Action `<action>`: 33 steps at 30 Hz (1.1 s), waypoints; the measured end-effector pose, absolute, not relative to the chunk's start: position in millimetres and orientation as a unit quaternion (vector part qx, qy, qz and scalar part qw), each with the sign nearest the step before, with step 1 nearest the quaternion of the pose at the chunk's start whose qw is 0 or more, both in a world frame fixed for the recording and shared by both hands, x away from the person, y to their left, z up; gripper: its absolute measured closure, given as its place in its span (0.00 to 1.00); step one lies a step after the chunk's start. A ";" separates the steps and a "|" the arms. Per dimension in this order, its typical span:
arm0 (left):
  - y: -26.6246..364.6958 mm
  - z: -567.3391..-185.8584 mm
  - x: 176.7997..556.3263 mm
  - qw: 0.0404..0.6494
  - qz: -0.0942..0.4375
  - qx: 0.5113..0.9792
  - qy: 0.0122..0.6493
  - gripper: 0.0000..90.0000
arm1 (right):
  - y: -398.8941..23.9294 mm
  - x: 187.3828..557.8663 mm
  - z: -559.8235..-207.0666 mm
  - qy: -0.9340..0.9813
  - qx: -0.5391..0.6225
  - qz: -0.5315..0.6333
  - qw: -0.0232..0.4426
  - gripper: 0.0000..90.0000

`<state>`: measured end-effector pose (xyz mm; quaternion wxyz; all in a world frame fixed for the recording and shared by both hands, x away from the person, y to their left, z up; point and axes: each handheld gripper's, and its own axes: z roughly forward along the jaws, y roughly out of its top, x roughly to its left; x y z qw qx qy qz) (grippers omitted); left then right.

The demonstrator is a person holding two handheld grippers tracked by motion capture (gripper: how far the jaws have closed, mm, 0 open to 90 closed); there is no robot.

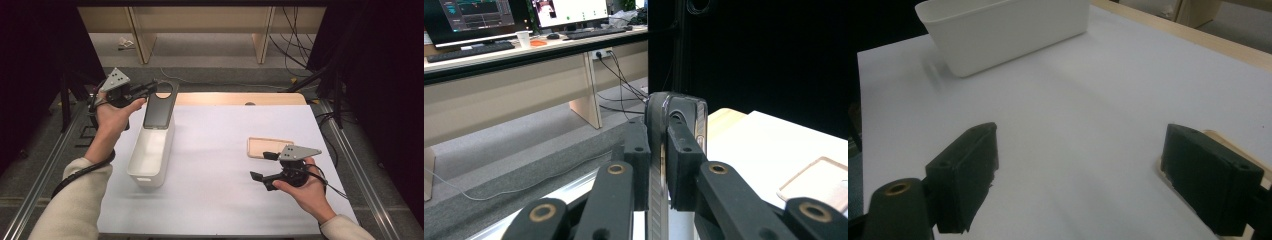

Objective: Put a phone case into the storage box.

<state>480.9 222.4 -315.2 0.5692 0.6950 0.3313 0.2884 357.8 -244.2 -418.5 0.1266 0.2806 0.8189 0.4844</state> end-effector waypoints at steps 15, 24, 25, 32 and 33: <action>227.6 -323.3 490.9 0.563 0.294 0.698 0.330 0.90 | -245.1 358.3 -418.9 0.820 0.282 0.483 0.124 0.18; 229.8 -326.6 498.2 0.561 0.295 0.698 0.334 0.90 | -245.1 358.6 -419.4 0.819 0.282 0.484 0.123 0.18; 229.8 -327.3 499.0 0.562 0.294 0.696 0.337 0.90 | -245.1 358.6 -419.4 0.819 0.282 0.484 0.123 0.18; 228.1 -332.5 504.8 0.556 0.293 0.700 0.338 0.90 | -245.4 358.5 -419.2 0.819 0.282 0.485 0.122 0.18; 228.1 -333.0 505.6 0.555 0.293 0.701 0.339 0.90 | -245.5 358.6 -419.2 0.819 0.282 0.486 0.122 0.18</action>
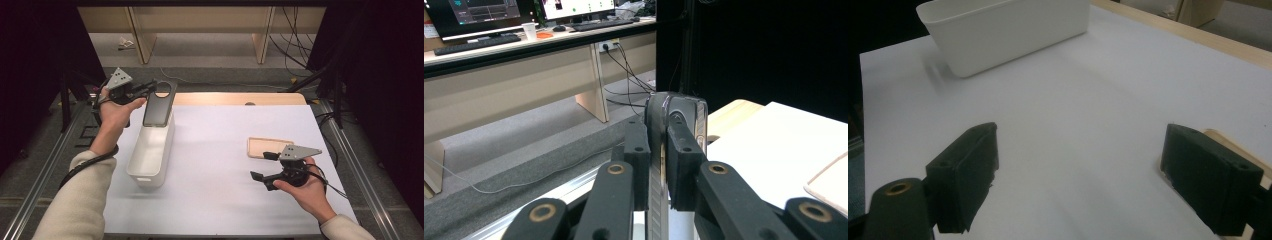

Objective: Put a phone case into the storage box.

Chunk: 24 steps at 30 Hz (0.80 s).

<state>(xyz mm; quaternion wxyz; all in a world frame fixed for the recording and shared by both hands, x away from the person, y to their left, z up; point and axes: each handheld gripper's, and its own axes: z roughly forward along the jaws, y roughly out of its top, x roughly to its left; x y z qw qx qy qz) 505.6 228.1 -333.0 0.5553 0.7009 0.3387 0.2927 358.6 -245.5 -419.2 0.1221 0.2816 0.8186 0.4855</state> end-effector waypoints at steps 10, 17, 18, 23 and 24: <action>228.2 -341.1 514.6 0.544 0.290 0.707 0.347 0.90 | -245.4 358.5 -419.4 0.819 0.281 0.486 0.121 0.18; 227.6 -347.9 518.9 0.541 0.290 0.706 0.353 0.90 | -245.3 358.3 -419.4 0.819 0.280 0.486 0.121 0.18; 227.2 -348.6 519.6 0.542 0.289 0.705 0.353 0.90 | -245.1 358.4 -419.6 0.819 0.280 0.486 0.121 0.18; 226.2 -351.3 523.1 0.541 0.289 0.704 0.357 0.90 | -245.1 358.3 -419.7 0.819 0.279 0.486 0.120 0.18; 226.3 -351.9 523.9 0.541 0.290 0.704 0.358 0.90 | -245.0 358.3 -419.7 0.819 0.279 0.486 0.119 0.18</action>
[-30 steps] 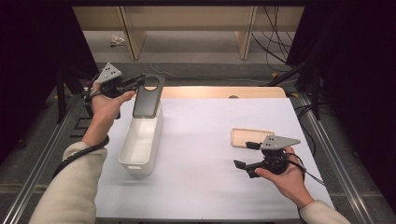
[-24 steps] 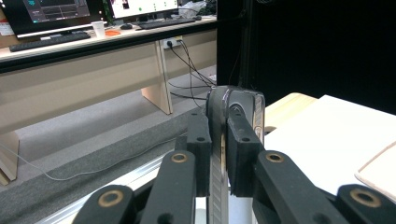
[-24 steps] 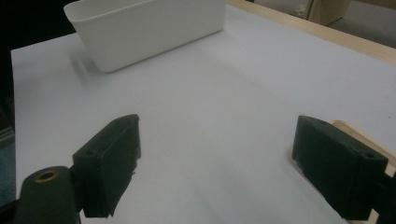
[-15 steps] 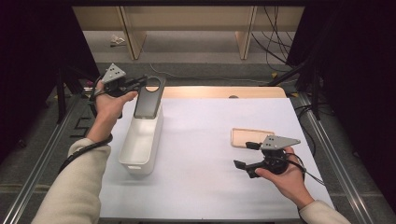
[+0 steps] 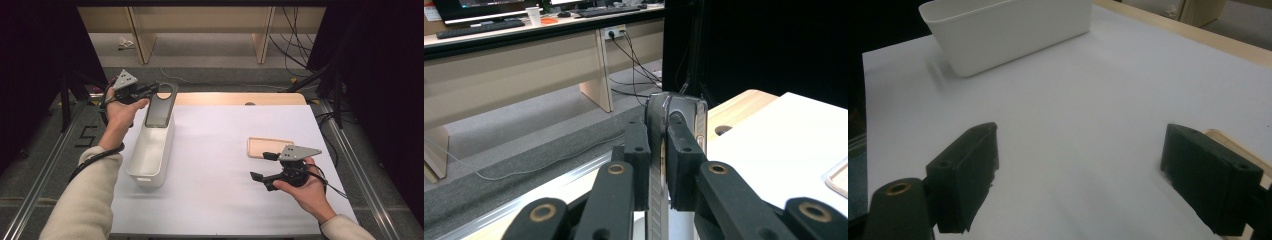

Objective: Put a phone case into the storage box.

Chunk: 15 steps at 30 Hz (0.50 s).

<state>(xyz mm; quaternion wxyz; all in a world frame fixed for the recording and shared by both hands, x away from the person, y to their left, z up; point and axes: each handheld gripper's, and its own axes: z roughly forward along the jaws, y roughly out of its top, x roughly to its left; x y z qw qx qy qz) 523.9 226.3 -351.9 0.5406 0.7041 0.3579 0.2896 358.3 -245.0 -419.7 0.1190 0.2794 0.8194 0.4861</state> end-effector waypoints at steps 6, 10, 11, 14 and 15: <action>227.9 -355.9 527.2 0.536 0.289 0.705 0.364 0.90 | -244.7 358.1 -419.7 0.819 0.279 0.486 0.119 0.18; 229.2 -358.6 528.6 0.534 0.290 0.704 0.368 0.90 | -244.6 358.0 -419.8 0.819 0.279 0.486 0.119 0.18; 229.4 -359.3 529.0 0.534 0.289 0.703 0.370 0.90 | -244.6 357.9 -419.7 0.819 0.280 0.486 0.119 0.18; 229.6 -361.2 529.7 0.532 0.289 0.704 0.371 0.90 | -244.7 357.8 -419.5 0.820 0.279 0.486 0.119 0.18; 229.6 -361.7 530.0 0.531 0.289 0.704 0.372 0.90 | -244.6 357.9 -419.8 0.819 0.280 0.487 0.119 0.18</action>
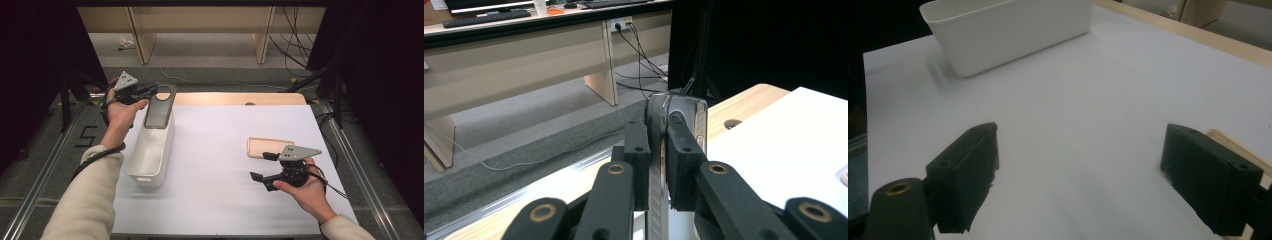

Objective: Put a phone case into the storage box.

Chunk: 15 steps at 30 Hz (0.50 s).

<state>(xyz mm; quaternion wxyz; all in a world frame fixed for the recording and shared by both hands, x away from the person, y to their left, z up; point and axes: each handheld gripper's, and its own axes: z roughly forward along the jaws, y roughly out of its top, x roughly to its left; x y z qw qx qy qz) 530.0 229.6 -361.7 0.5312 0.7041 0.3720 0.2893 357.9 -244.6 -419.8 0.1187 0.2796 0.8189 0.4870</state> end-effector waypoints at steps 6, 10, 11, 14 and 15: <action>229.2 -365.5 532.0 0.525 0.290 0.706 0.377 0.90 | -244.4 358.0 -420.0 0.820 0.278 0.486 0.118 0.18; 229.4 -367.6 532.7 0.524 0.289 0.706 0.378 0.90 | -244.7 358.0 -419.9 0.819 0.280 0.487 0.119 0.18; 229.6 -367.7 532.8 0.524 0.289 0.706 0.379 0.90 | -244.9 358.0 -419.8 0.819 0.280 0.487 0.118 0.18; 229.9 -367.8 533.0 0.524 0.289 0.706 0.380 0.90 | -244.8 357.9 -419.8 0.819 0.280 0.487 0.119 0.18; 229.8 -367.8 533.1 0.523 0.289 0.707 0.379 0.90 | -244.7 357.8 -419.9 0.819 0.280 0.487 0.119 0.18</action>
